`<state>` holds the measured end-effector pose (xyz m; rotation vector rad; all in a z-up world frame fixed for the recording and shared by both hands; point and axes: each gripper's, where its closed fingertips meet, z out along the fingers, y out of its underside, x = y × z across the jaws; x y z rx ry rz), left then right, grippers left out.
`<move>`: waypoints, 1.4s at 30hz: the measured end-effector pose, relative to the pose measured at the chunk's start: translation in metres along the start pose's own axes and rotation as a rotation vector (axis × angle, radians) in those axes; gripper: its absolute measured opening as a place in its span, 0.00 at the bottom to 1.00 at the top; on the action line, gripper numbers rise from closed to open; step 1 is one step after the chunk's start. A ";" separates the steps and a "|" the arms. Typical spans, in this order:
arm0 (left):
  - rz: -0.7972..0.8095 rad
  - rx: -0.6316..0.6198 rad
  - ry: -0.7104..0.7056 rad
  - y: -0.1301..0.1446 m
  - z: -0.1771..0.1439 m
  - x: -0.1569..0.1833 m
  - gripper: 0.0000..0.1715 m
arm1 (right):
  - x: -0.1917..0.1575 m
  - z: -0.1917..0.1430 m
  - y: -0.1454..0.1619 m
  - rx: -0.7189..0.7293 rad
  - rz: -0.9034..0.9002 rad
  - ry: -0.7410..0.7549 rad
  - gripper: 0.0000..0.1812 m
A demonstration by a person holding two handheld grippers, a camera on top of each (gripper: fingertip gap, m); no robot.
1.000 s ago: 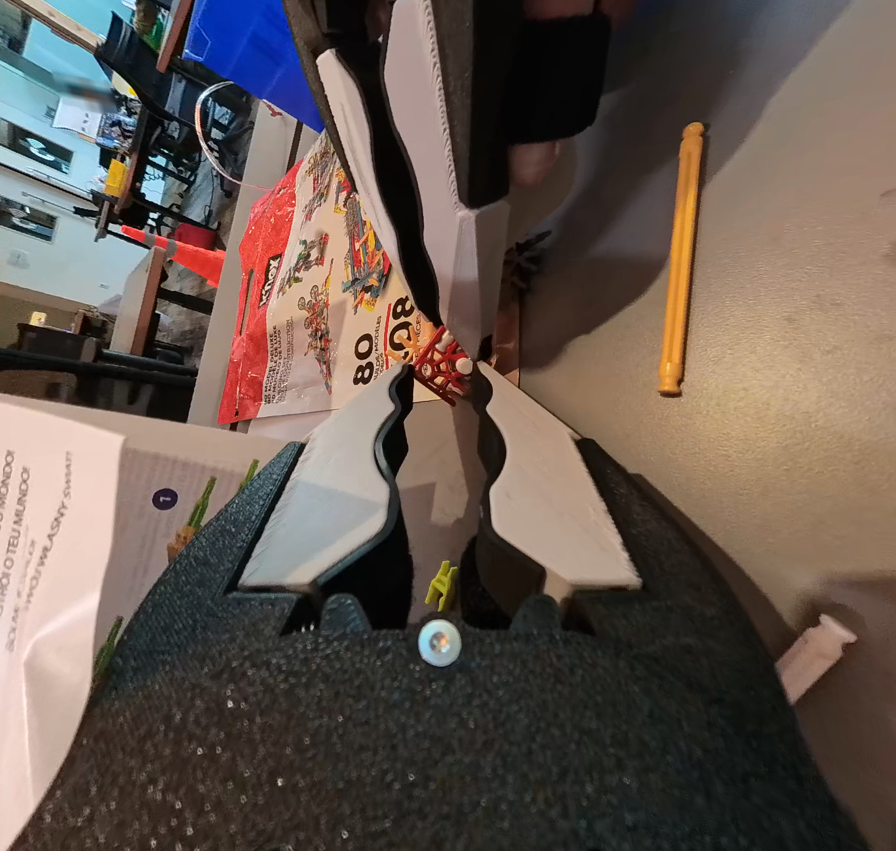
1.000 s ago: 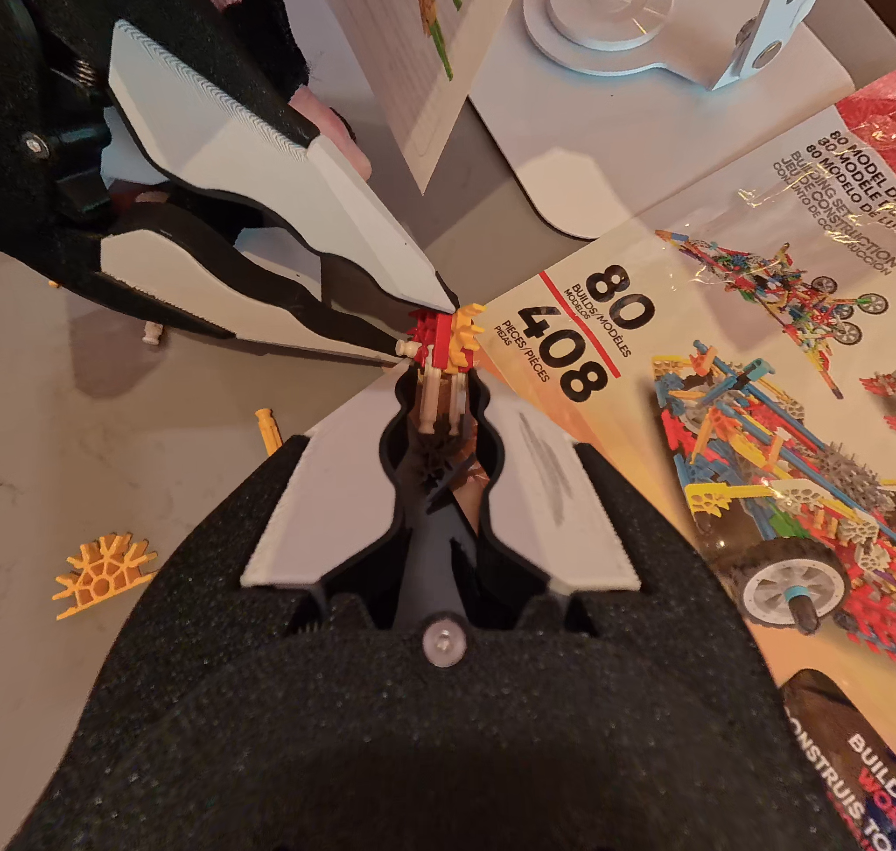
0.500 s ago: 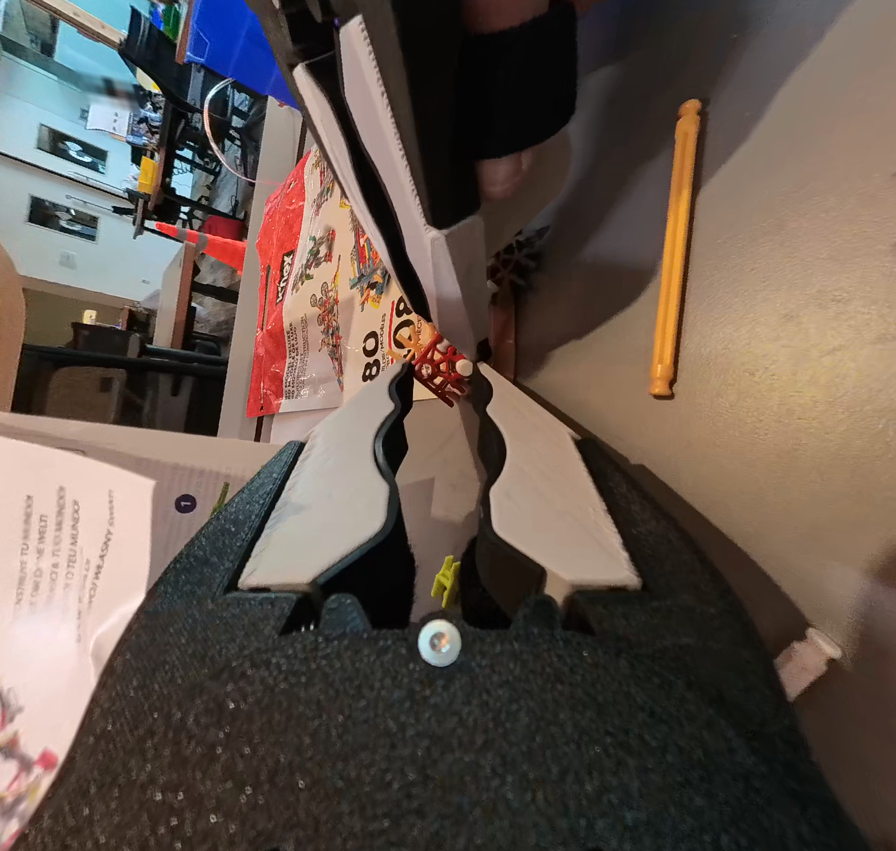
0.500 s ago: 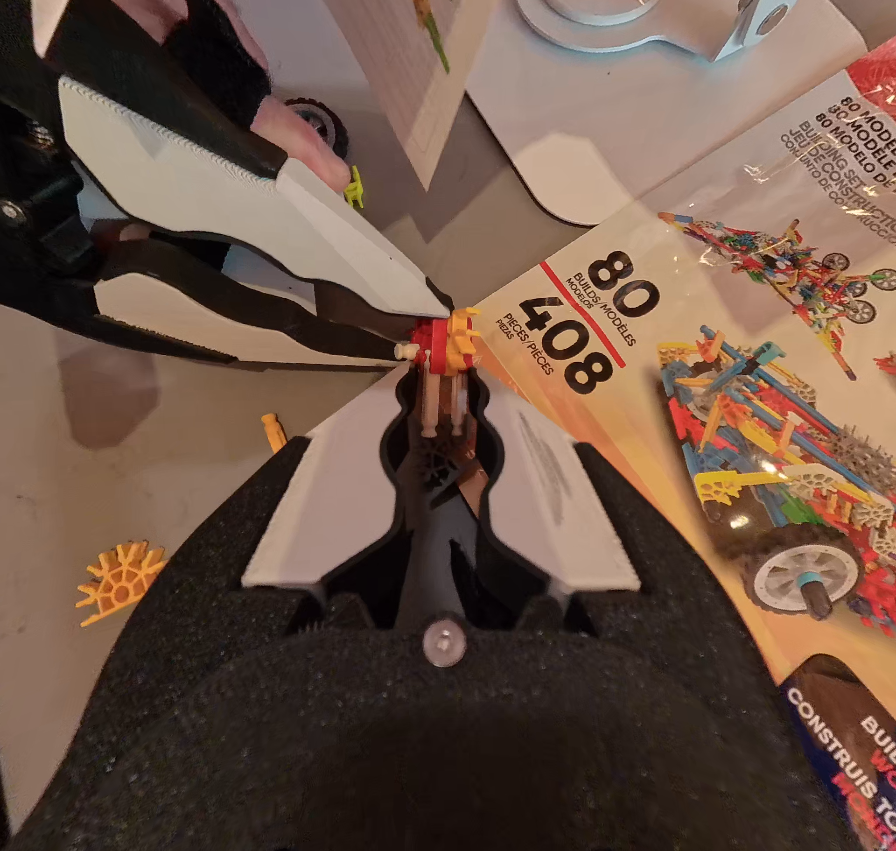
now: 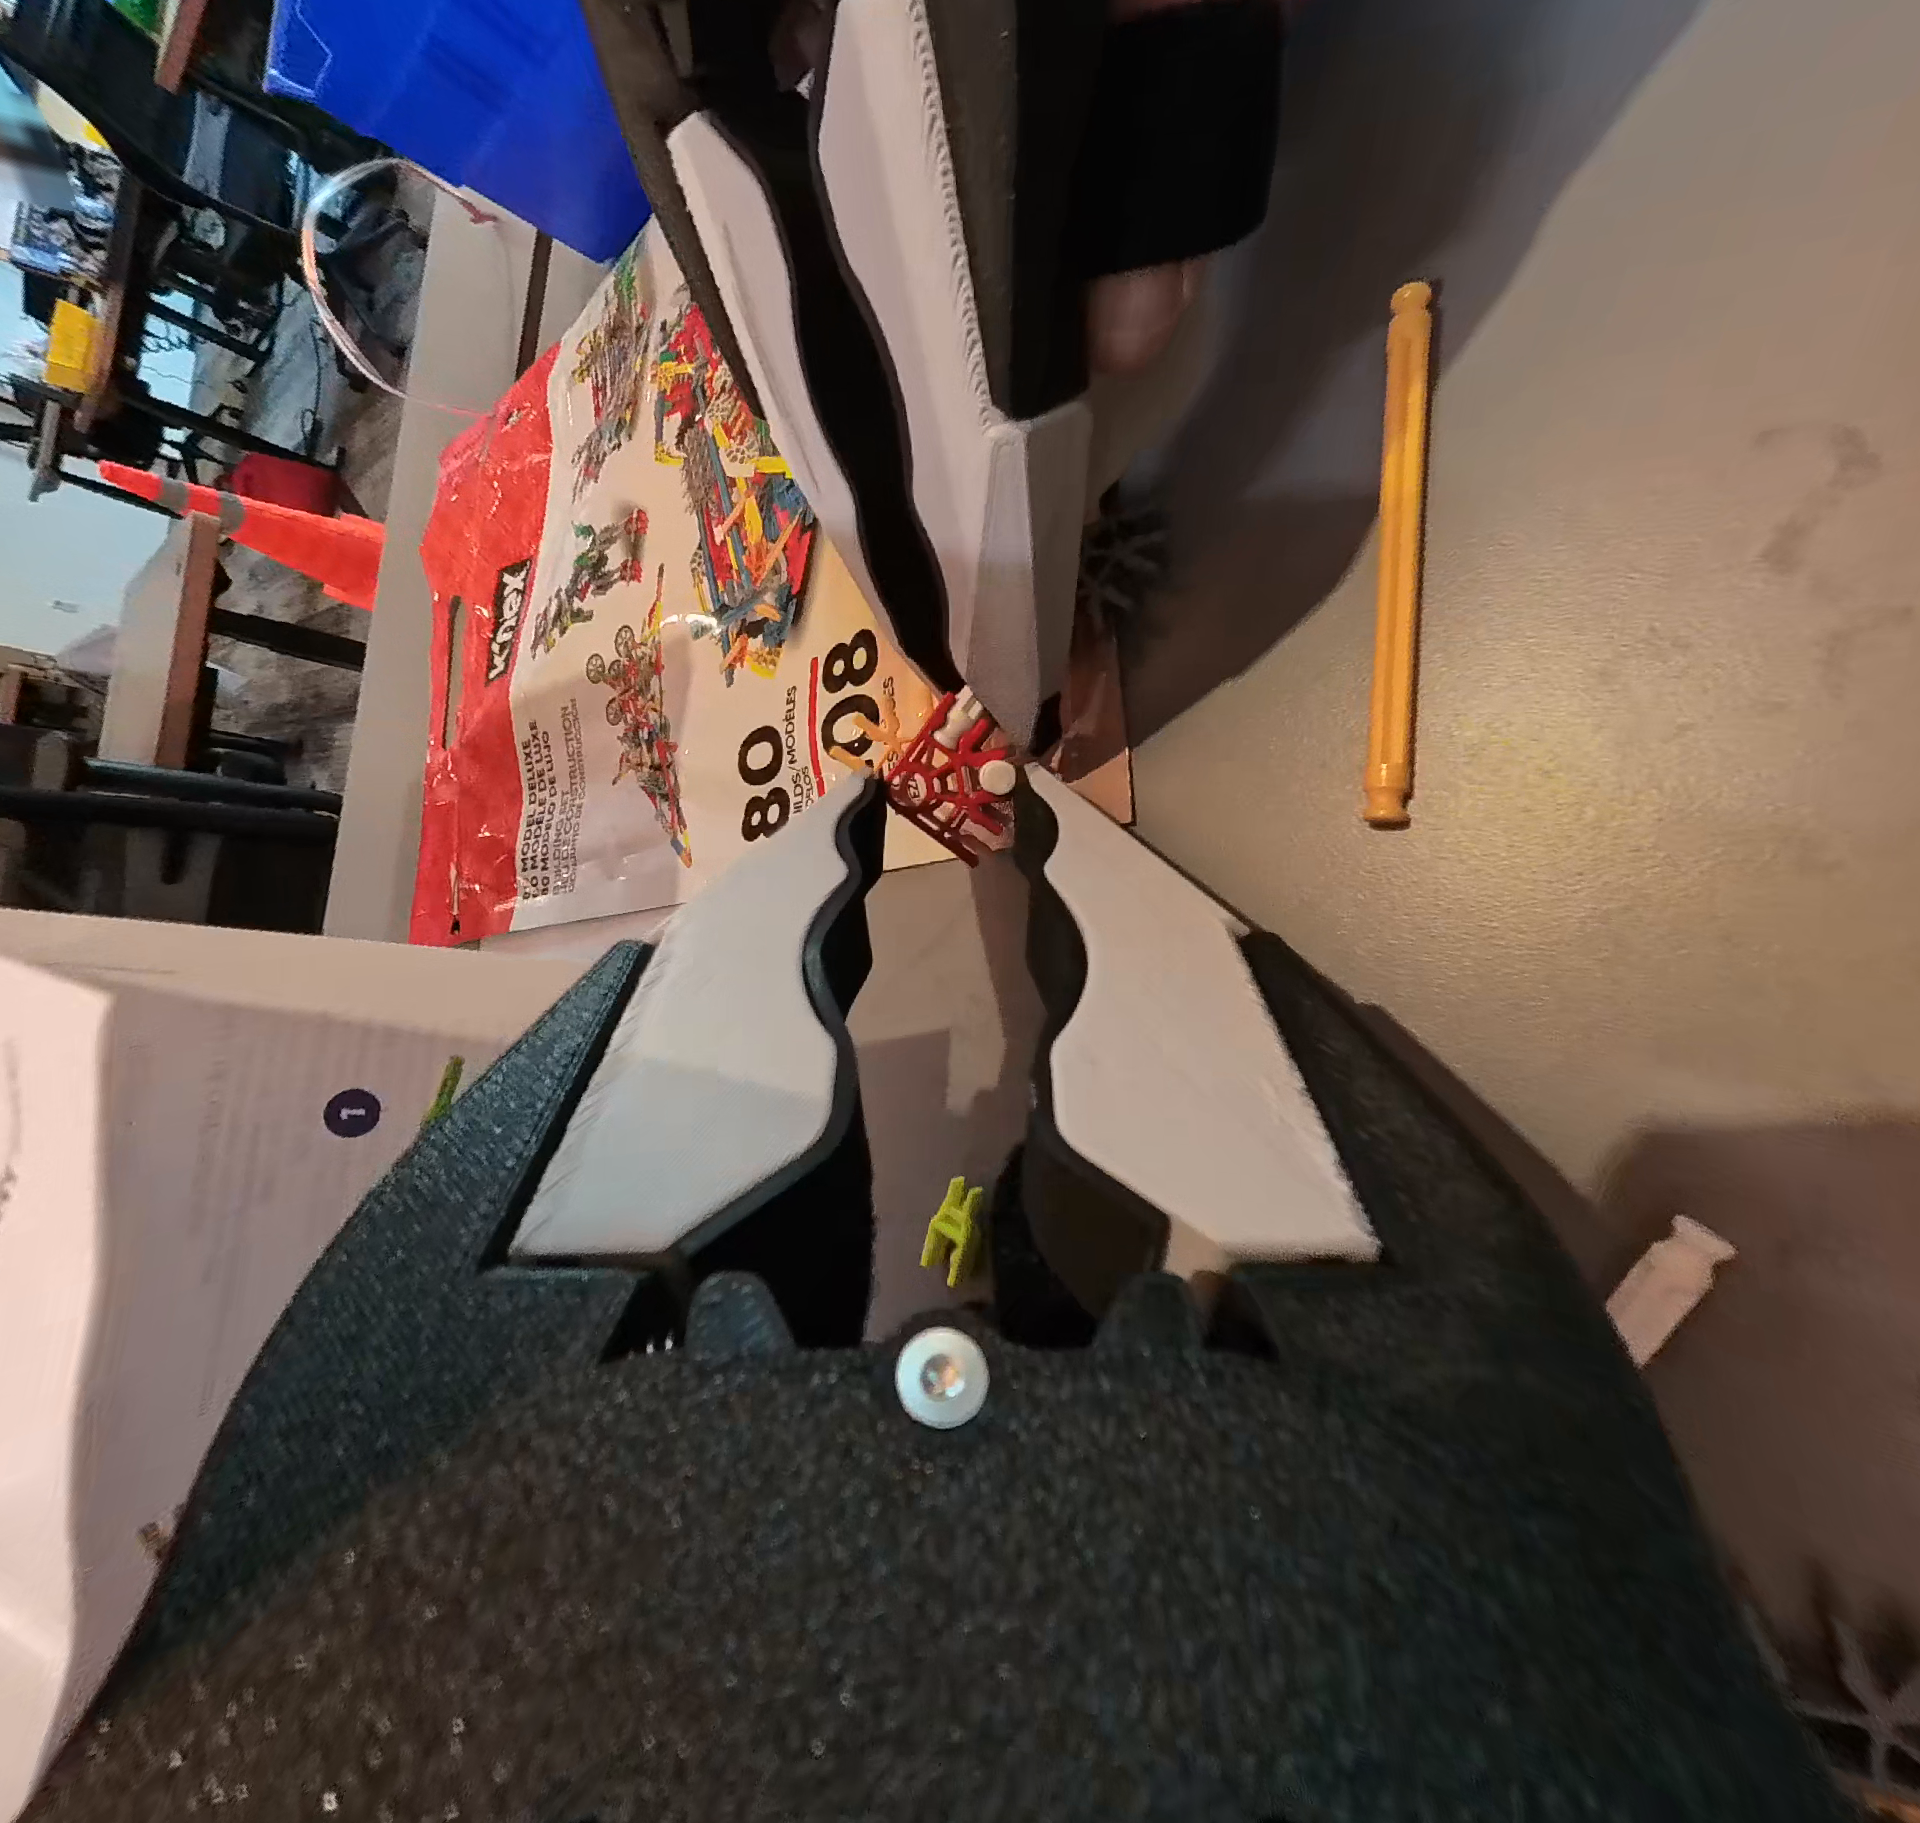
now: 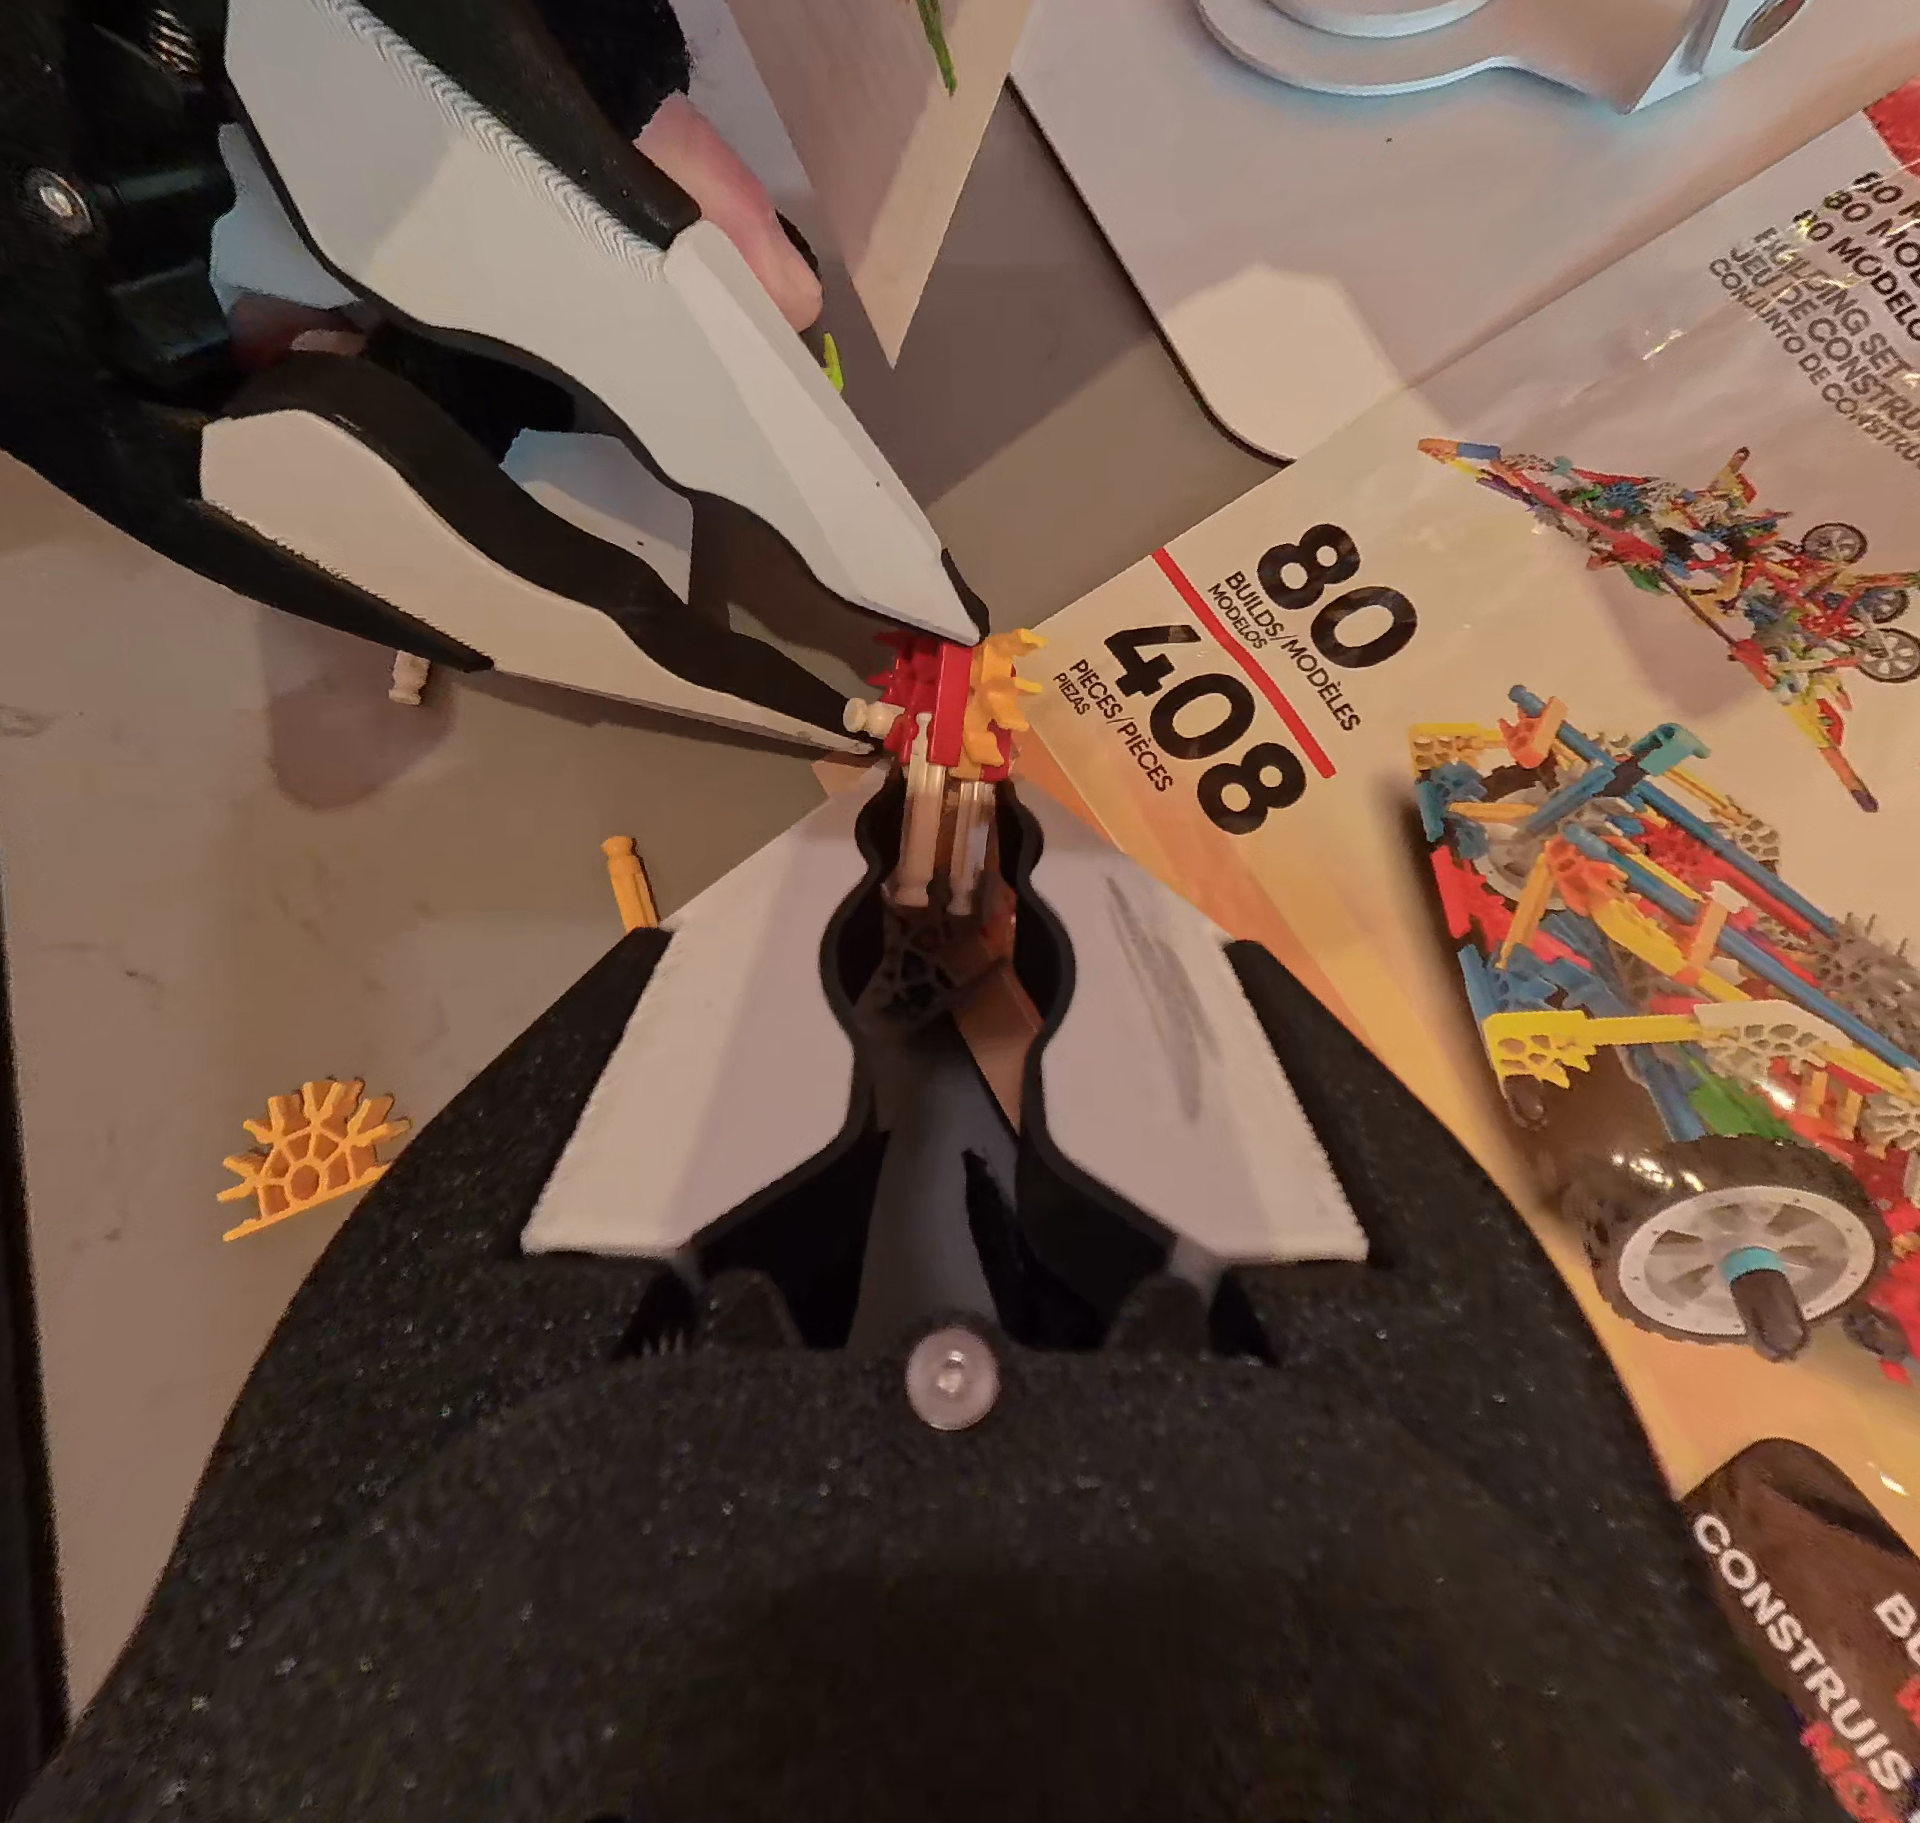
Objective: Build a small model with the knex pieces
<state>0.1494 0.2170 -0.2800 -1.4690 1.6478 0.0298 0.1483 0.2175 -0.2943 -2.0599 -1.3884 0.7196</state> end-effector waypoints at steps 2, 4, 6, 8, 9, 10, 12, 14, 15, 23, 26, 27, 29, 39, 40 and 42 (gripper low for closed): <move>-0.001 -0.001 -0.001 0.000 0.000 0.000 0.14 | -0.002 0.000 0.000 0.005 0.007 -0.012 0.10; -0.006 0.002 -0.001 0.000 -0.001 0.001 0.14 | -0.004 -0.001 0.000 0.008 0.012 -0.030 0.12; -0.003 0.004 0.007 0.001 -0.002 0.002 0.14 | -0.005 -0.001 0.000 0.009 0.010 -0.033 0.12; -0.007 0.009 0.022 0.000 -0.004 0.004 0.13 | -0.005 -0.001 0.000 0.016 0.020 -0.038 0.12; -0.010 0.012 0.020 0.000 -0.005 0.004 0.11 | -0.004 -0.002 0.000 0.018 0.023 -0.038 0.12; -0.017 0.013 0.025 0.000 -0.006 0.004 0.11 | -0.004 -0.002 0.000 0.019 0.025 -0.041 0.12; -0.014 0.010 0.022 0.001 -0.006 0.004 0.11 | -0.005 -0.002 -0.001 0.020 0.022 -0.038 0.12; -0.006 0.011 0.008 0.001 -0.005 0.004 0.11 | -0.005 -0.002 -0.001 0.019 0.021 -0.035 0.12; -0.008 0.011 0.006 0.001 -0.005 0.004 0.11 | -0.005 -0.002 -0.001 0.021 0.024 -0.036 0.12; -0.034 0.006 -0.034 0.003 -0.005 0.004 0.11 | -0.002 -0.002 -0.002 0.032 0.034 -0.022 0.12; -0.055 0.007 -0.039 0.003 -0.005 0.004 0.11 | 0.000 -0.002 -0.002 0.035 0.030 -0.016 0.12; -0.059 0.009 -0.042 0.004 -0.005 0.004 0.11 | 0.000 -0.003 -0.002 0.037 0.029 -0.015 0.12; -0.065 0.014 -0.045 0.004 -0.005 0.004 0.11 | 0.002 -0.004 -0.003 0.042 0.031 -0.015 0.12; -0.117 0.025 -0.060 0.007 -0.006 0.003 0.10 | 0.008 -0.005 -0.006 0.072 0.056 -0.009 0.11; -0.120 0.022 -0.064 0.007 -0.006 0.003 0.10 | 0.008 -0.005 -0.006 0.072 0.065 -0.012 0.10; -0.111 0.012 -0.080 0.007 -0.006 0.003 0.10 | 0.008 -0.004 -0.008 0.073 0.075 -0.011 0.10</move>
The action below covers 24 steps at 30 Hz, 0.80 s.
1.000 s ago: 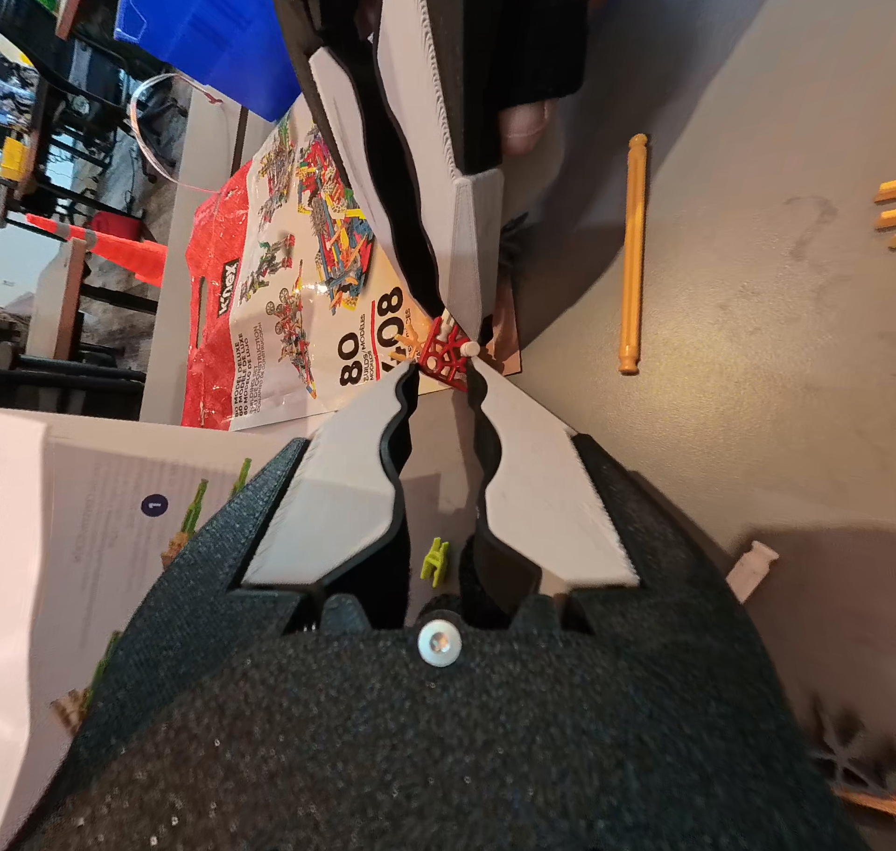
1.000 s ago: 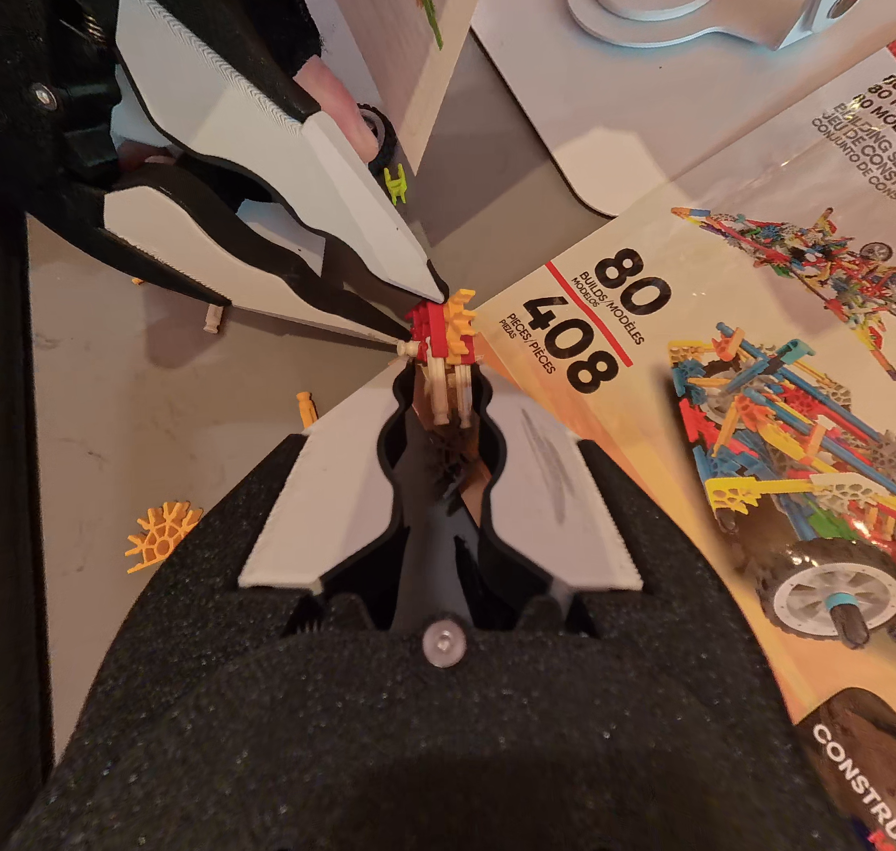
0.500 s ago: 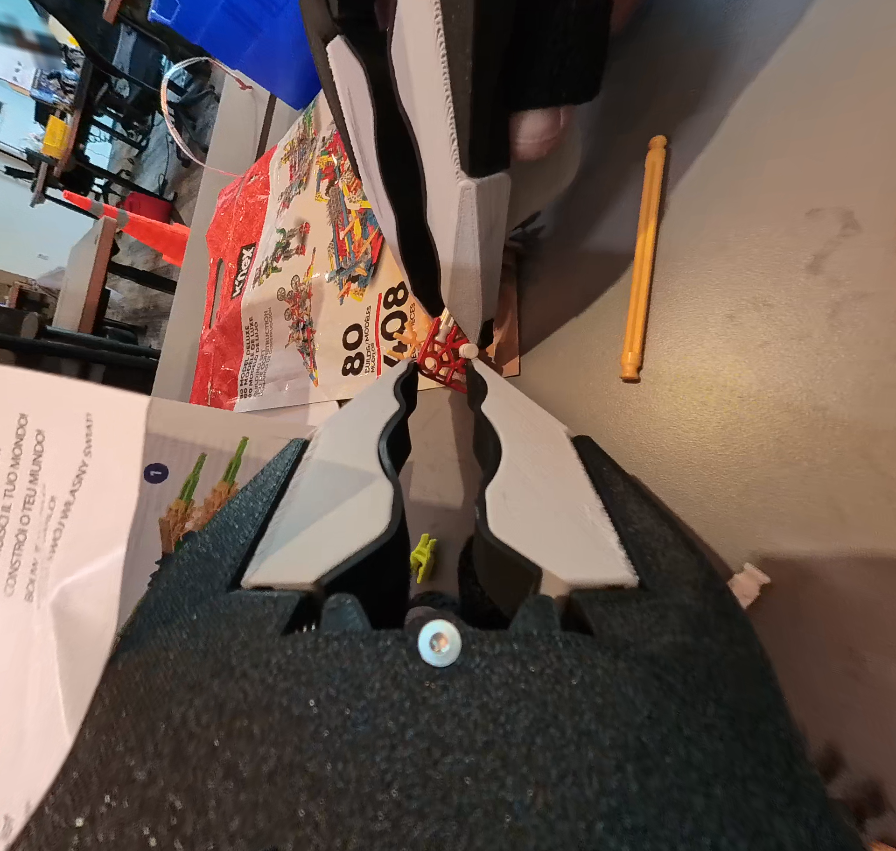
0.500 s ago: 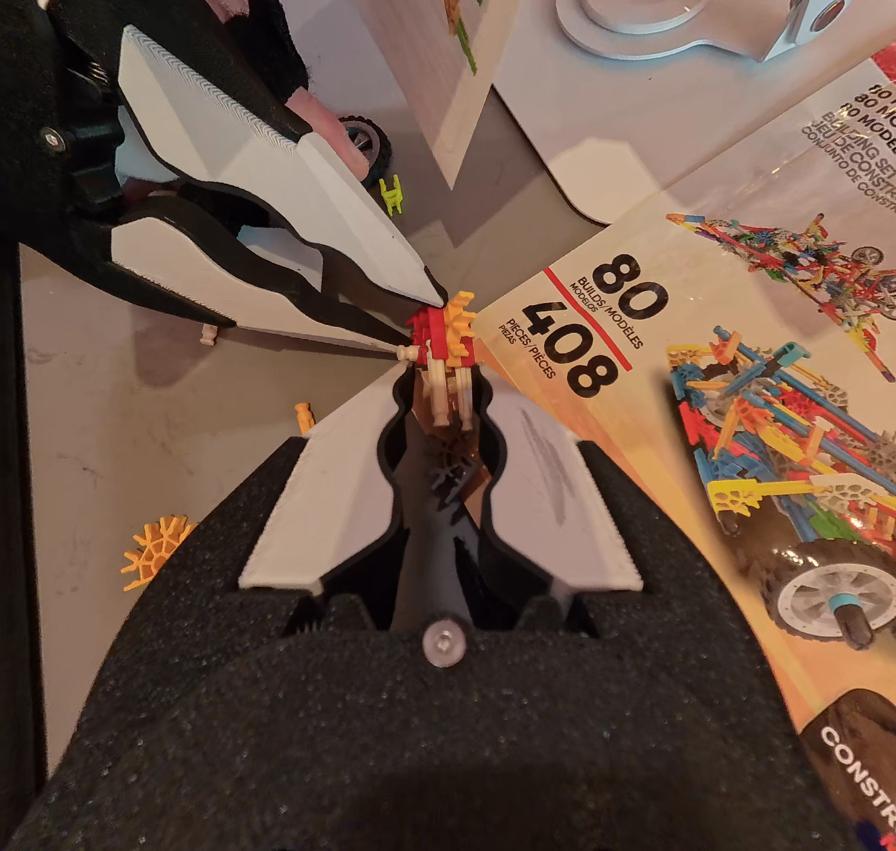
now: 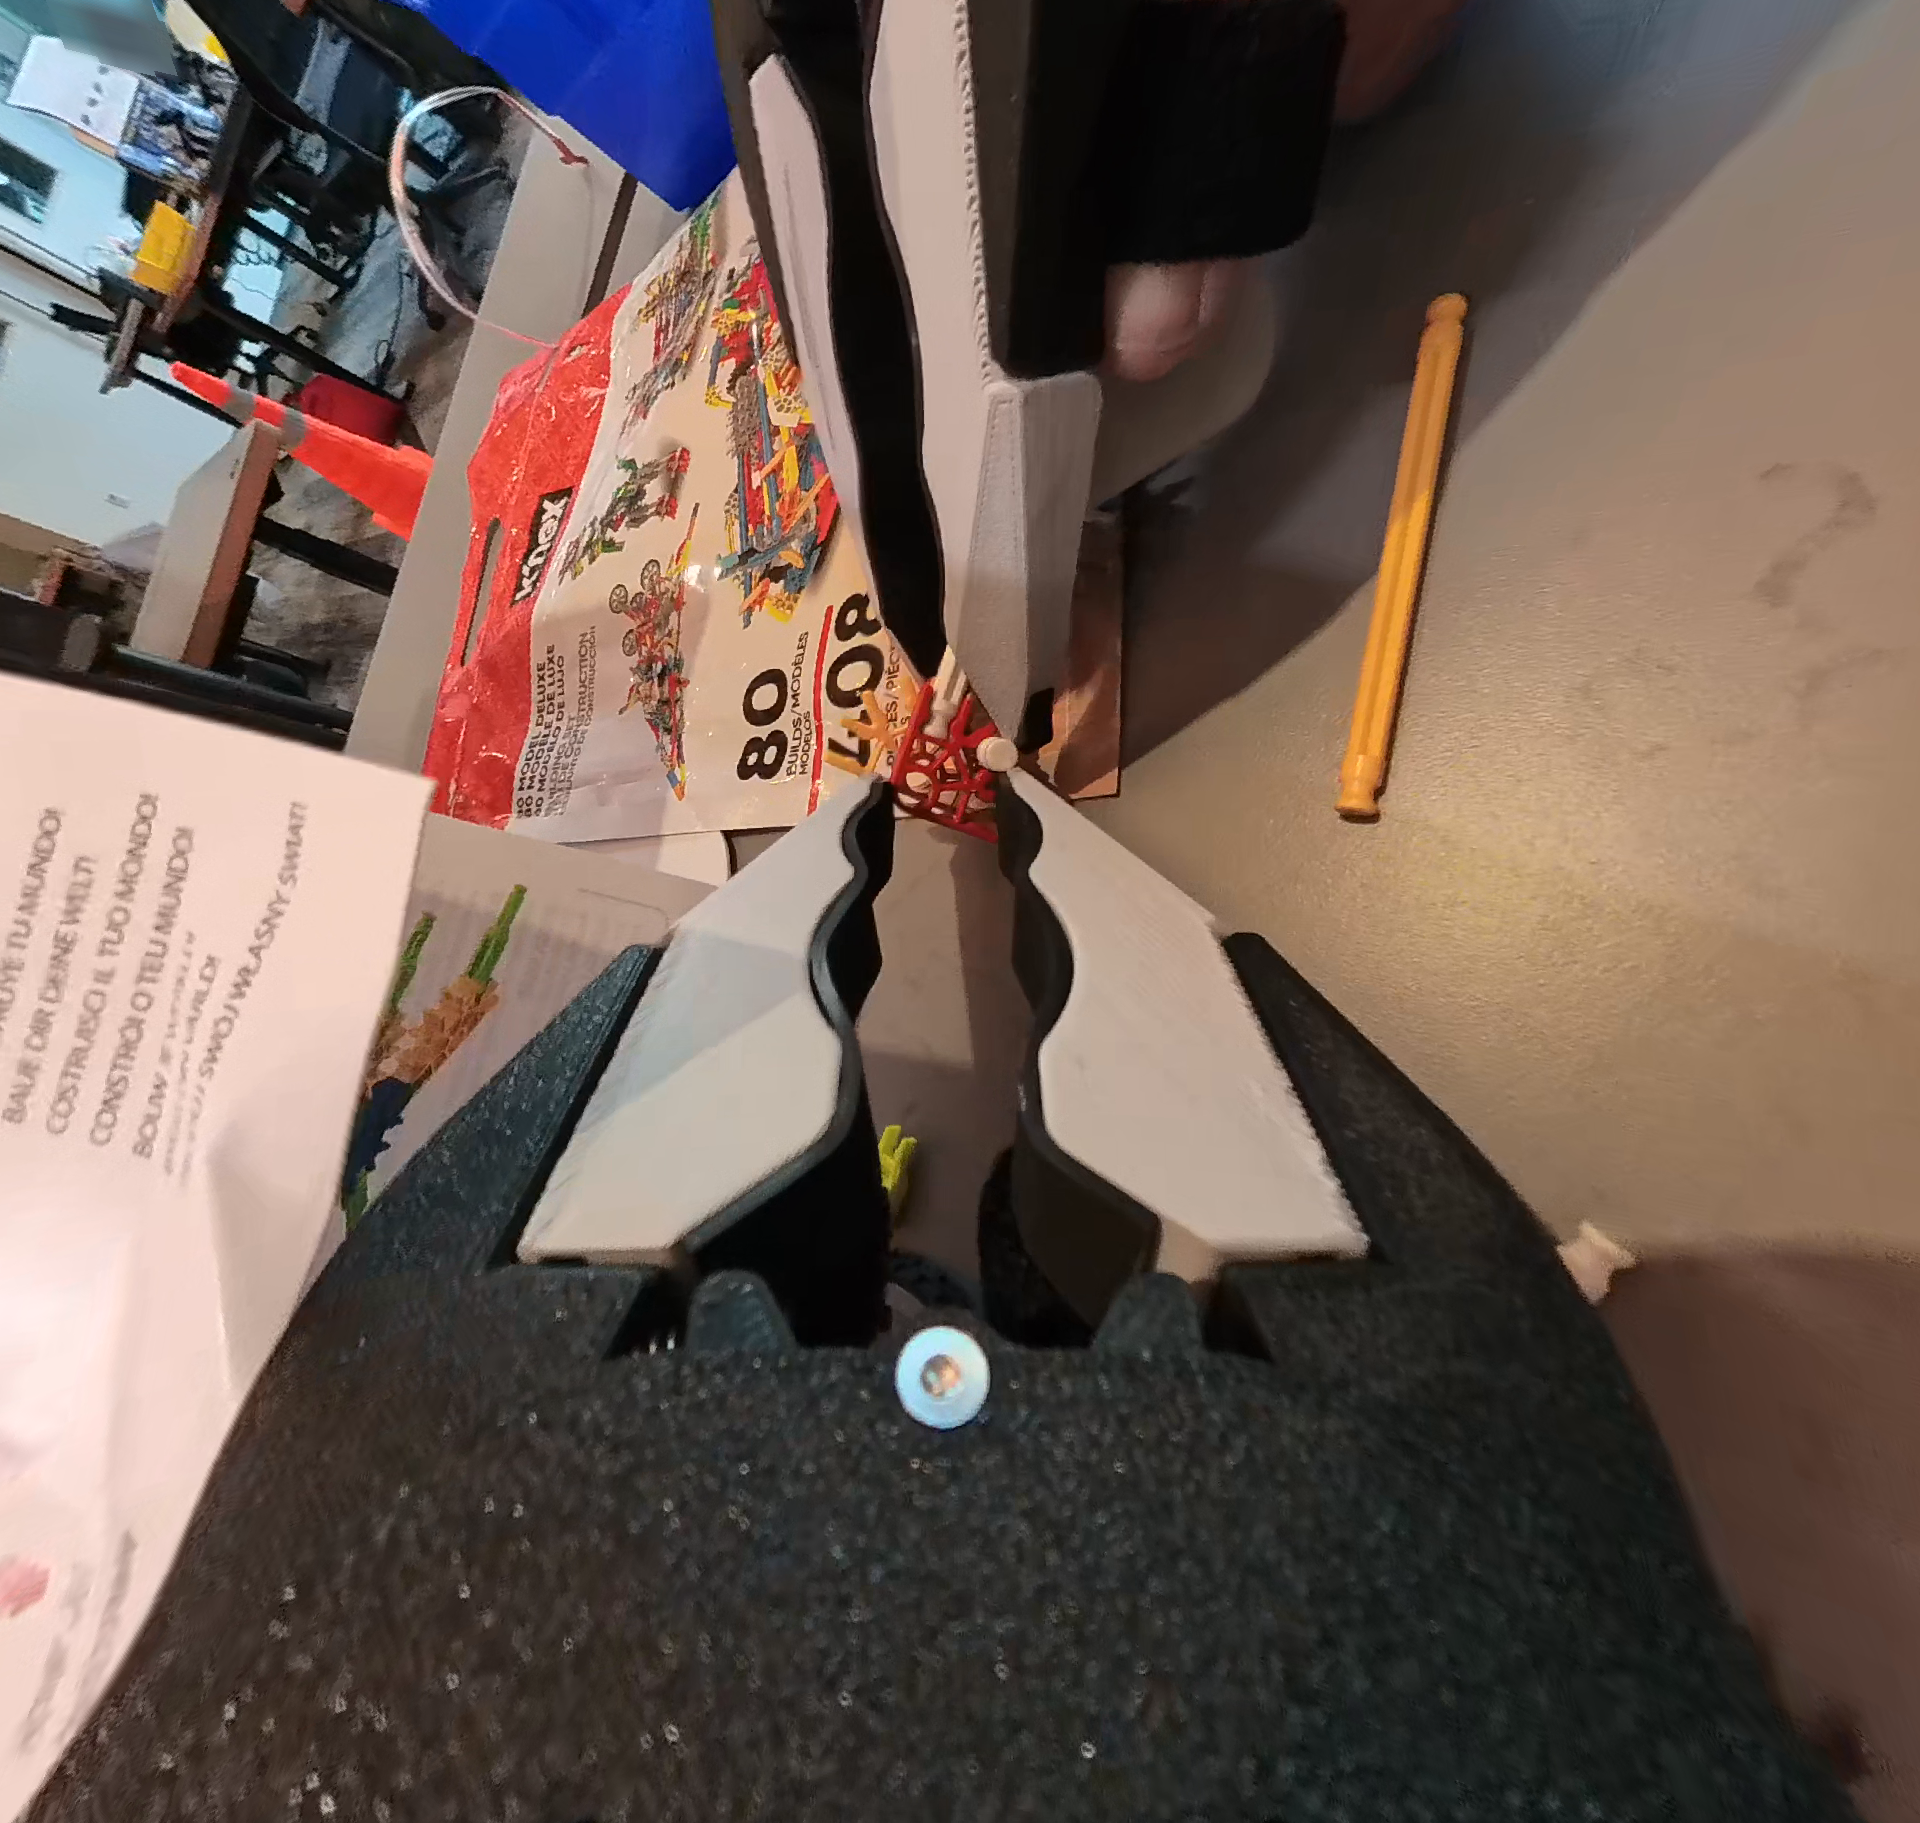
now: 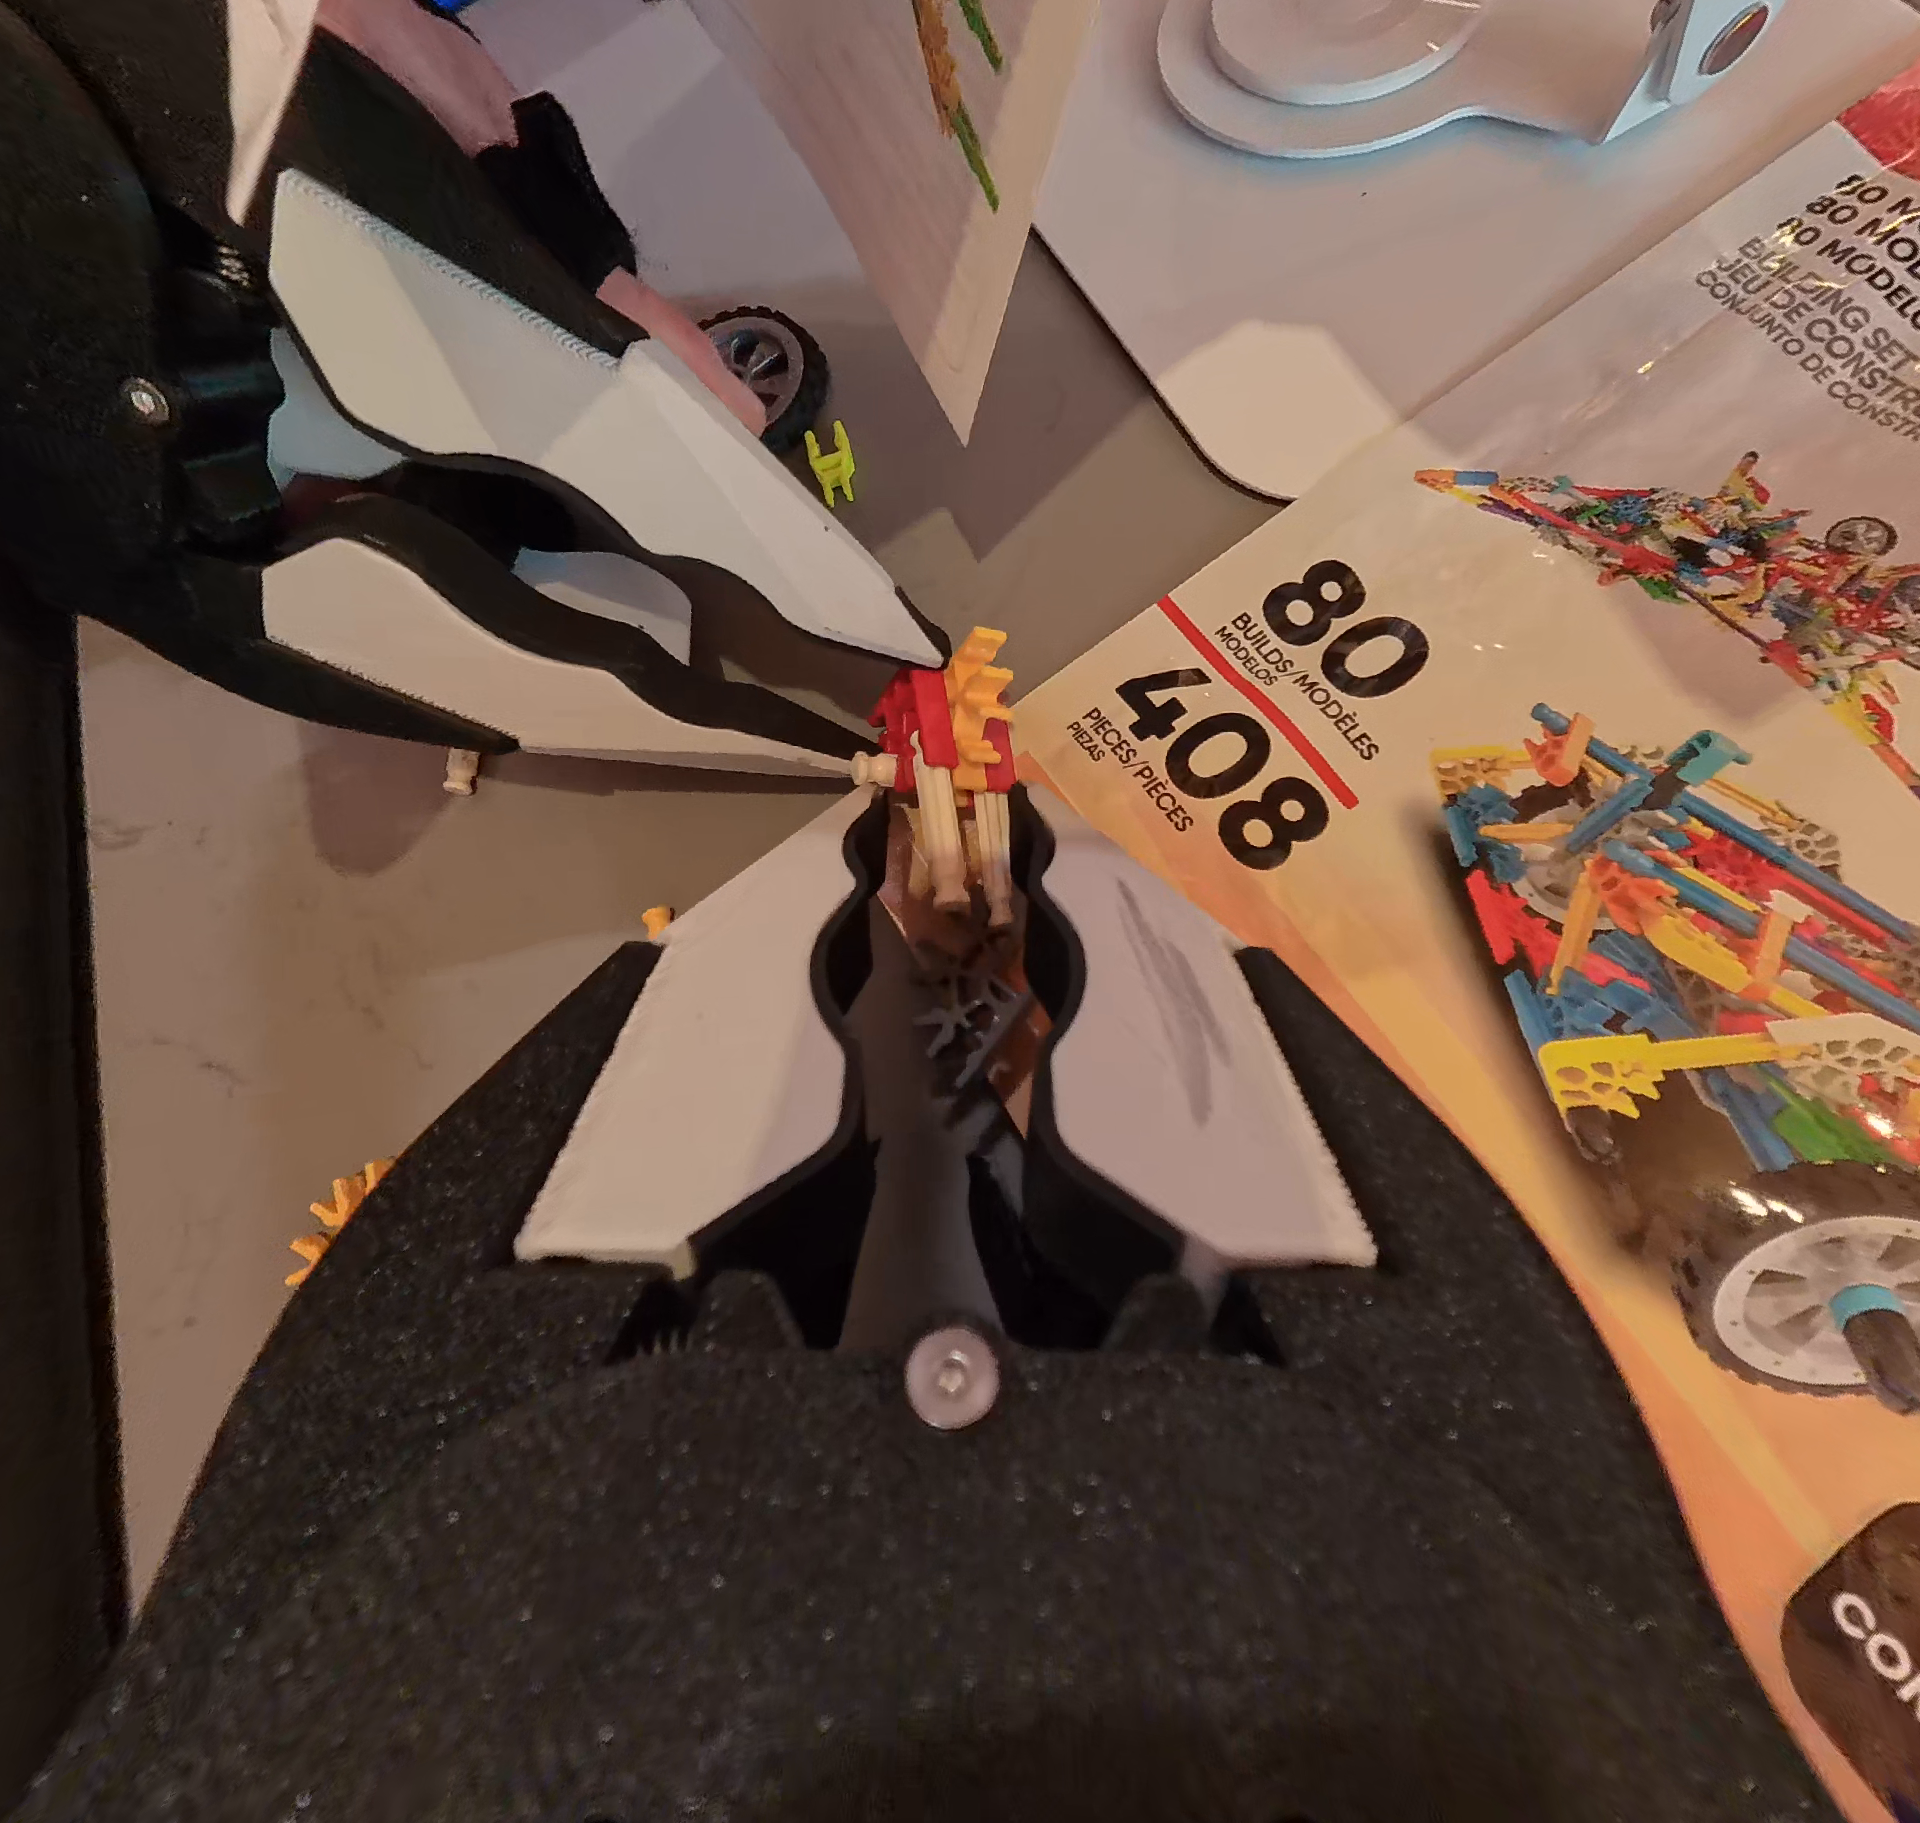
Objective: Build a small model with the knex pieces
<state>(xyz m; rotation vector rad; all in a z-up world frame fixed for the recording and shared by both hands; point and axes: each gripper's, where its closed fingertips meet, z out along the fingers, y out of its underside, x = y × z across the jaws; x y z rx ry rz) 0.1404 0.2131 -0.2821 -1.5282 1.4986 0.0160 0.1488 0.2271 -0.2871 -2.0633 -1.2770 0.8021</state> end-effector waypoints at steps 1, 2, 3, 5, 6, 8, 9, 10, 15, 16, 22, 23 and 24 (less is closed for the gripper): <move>-0.003 -0.004 -0.008 0.001 0.000 0.000 0.10 | 0.001 0.000 -0.001 0.001 0.003 0.005 0.10; -0.006 -0.008 -0.014 0.001 0.000 -0.001 0.10 | 0.001 0.001 -0.001 0.002 0.008 0.009 0.10; -0.014 -0.010 -0.013 0.001 0.000 -0.001 0.10 | 0.001 0.001 -0.001 0.002 0.018 0.006 0.10; -0.006 -0.011 -0.031 0.001 0.000 -0.001 0.10 | 0.001 0.001 -0.001 -0.001 0.027 0.002 0.10; 0.006 -0.016 -0.041 0.001 0.000 0.000 0.10 | 0.001 0.001 -0.001 -0.004 0.030 0.003 0.09; -0.005 -0.010 -0.037 0.000 0.001 0.000 0.10 | 0.001 0.001 0.000 -0.007 0.041 0.003 0.09; 0.001 -0.010 -0.047 0.001 0.002 -0.002 0.10 | 0.001 0.002 -0.001 -0.006 0.050 0.009 0.09; 0.012 -0.013 -0.056 0.002 0.003 -0.002 0.10 | 0.002 0.003 0.000 -0.012 0.055 0.015 0.09; 0.060 -0.025 -0.074 0.001 0.003 -0.001 0.10 | 0.002 0.003 0.002 -0.022 0.046 0.020 0.09; 0.082 -0.029 -0.080 0.002 0.003 -0.002 0.10 | 0.002 0.004 0.002 -0.021 0.039 0.025 0.09; 0.146 -0.043 -0.107 0.002 0.003 -0.001 0.10 | 0.000 0.003 0.003 -0.049 -0.050 0.079 0.09; 0.137 -0.044 -0.107 0.002 0.003 -0.001 0.10 | 0.000 0.003 0.003 -0.044 -0.037 0.076 0.09; 0.156 -0.048 -0.118 0.002 0.003 -0.001 0.10 | -0.001 0.004 0.003 -0.040 -0.021 0.072 0.09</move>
